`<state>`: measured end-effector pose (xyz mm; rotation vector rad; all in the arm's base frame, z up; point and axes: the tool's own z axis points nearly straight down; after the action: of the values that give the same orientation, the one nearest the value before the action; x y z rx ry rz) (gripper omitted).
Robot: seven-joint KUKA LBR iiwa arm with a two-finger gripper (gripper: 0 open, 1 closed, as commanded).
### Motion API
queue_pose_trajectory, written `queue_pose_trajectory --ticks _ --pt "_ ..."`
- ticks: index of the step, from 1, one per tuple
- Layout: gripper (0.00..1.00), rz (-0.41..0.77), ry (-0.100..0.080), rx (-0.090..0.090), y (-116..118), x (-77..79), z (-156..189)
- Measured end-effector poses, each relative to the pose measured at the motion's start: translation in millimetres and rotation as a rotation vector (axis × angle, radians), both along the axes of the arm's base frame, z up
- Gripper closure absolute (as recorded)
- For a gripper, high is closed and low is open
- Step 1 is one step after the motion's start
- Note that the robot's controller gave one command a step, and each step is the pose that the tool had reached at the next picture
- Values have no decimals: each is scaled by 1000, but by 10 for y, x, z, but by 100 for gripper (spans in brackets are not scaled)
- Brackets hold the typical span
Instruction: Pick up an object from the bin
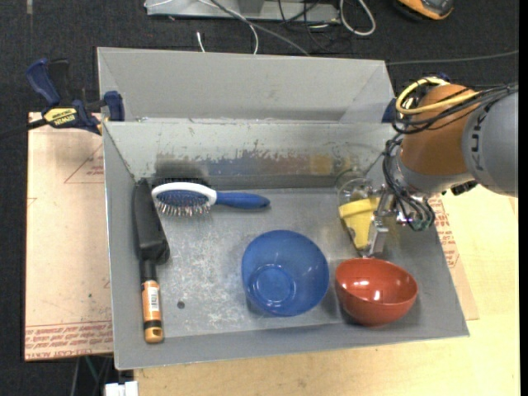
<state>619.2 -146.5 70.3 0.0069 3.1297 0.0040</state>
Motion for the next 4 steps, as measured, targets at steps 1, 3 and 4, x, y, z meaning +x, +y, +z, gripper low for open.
queue_pose_trajectory --ticks 1,3,4 --pt "0 56 4 -2 2 37 7" --pt "100 54 -2 -3 6 60 37" --pt "100 55 -2 -3 6 59 41"
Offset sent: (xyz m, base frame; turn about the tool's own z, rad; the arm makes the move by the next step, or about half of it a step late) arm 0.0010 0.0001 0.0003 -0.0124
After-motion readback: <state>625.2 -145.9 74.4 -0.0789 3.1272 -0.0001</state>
